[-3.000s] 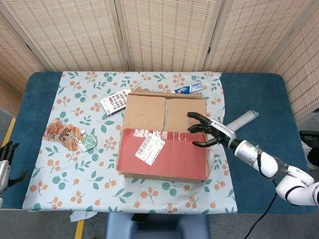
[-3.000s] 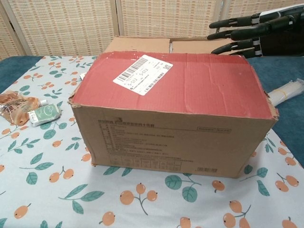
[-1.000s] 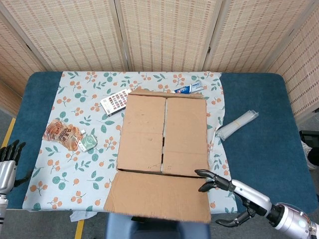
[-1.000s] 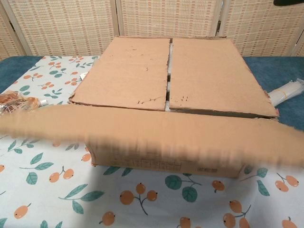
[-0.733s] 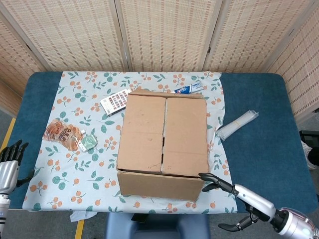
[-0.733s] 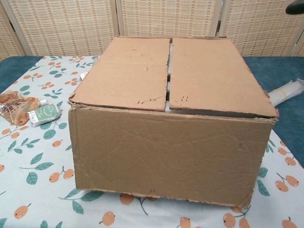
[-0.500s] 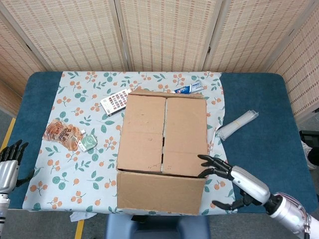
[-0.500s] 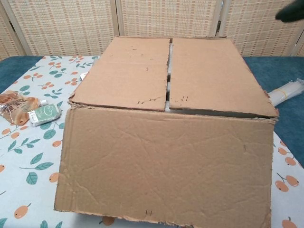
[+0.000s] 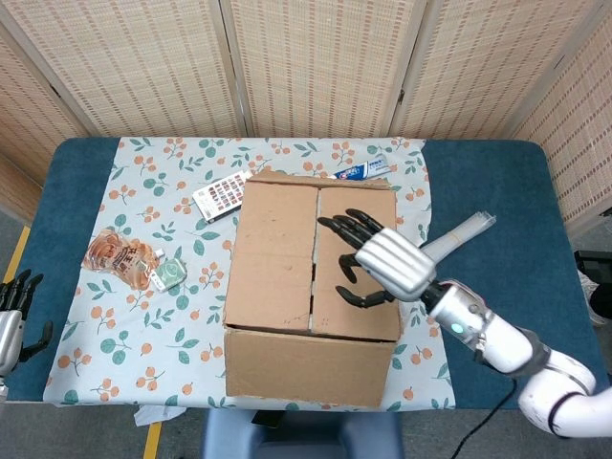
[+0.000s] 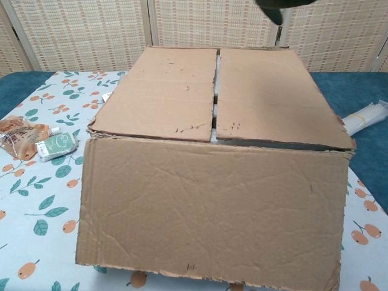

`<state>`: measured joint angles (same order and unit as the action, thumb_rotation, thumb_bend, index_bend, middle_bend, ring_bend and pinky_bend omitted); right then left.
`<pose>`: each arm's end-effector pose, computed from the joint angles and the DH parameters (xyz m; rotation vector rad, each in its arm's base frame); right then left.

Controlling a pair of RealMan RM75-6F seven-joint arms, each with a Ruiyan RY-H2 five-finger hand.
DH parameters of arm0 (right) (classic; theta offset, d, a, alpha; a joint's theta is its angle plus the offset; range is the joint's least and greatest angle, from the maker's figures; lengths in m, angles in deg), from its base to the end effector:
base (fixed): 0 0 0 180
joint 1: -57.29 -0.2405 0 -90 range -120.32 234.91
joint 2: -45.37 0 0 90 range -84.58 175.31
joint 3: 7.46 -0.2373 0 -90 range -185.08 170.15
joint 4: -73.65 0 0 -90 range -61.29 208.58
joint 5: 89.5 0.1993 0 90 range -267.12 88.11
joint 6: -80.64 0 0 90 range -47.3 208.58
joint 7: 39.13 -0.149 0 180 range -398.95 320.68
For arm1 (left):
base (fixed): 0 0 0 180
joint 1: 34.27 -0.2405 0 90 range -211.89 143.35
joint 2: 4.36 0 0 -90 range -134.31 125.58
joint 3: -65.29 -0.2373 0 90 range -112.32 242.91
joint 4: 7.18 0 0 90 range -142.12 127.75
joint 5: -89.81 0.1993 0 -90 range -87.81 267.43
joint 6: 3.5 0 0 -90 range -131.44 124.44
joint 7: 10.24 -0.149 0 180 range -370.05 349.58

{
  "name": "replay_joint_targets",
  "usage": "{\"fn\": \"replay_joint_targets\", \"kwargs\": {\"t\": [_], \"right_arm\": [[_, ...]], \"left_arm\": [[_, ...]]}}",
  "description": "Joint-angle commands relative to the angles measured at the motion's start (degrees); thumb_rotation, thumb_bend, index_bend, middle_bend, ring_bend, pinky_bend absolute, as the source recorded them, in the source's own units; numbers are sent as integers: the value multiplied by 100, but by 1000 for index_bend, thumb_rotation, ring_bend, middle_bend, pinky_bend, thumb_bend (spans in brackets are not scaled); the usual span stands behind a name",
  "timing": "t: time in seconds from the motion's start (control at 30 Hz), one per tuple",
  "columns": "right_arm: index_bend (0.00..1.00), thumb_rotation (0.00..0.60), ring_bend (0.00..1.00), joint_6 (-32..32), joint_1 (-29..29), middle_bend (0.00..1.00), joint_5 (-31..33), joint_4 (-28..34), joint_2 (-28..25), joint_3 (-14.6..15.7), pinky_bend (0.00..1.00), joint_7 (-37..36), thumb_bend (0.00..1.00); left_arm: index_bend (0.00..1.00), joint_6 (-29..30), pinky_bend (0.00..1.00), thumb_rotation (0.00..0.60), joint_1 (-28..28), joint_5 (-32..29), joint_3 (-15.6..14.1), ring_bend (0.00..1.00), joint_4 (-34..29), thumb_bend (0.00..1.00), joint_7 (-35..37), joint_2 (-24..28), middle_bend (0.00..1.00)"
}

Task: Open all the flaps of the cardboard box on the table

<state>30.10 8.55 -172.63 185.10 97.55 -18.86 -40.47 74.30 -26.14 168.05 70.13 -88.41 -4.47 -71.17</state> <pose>-0.0501 -0.3103 0.1300 2.1606 -0.7019 1.1525 -0.3340 0.2103 0.1656 -1.3183 -0.9564 -0.8073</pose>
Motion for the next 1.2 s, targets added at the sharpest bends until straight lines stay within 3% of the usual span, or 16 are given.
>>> {"fn": "replay_joint_targets", "kwargs": {"t": [0.03, 0.27, 0.47, 0.83, 1.2], "right_arm": [[656, 200, 1, 635, -604, 45, 696, -342, 502, -327, 0, 847, 519], [699, 175, 0, 946, -1141, 63, 1306, -789, 1033, -286, 0, 1949, 521], [702, 170, 2, 1006, -1403, 64, 1702, -1172, 1487, -203, 0, 2372, 522], [701, 166, 0, 1221, -1682, 58, 1852, -2016, 2186, -49, 0, 2305, 521], [691, 167, 0, 1393, -1815, 55, 1929, -2507, 2504, 78, 0, 2204, 521]], "left_arm": [[0, 34, 0, 600, -20, 21, -5, 0, -21, 565, 38, 19, 0], [0, 72, 0, 600, -44, 80, -14, 0, -27, 578, 187, 60, 0], [0, 130, 0, 600, -77, 119, -12, 0, -7, 578, 323, 99, 0], [0, 243, 0, 600, -138, 190, -3, 0, -2, 578, 580, 165, 0], [0, 297, 0, 600, -172, 214, 8, 0, 8, 578, 709, 197, 0]]}}
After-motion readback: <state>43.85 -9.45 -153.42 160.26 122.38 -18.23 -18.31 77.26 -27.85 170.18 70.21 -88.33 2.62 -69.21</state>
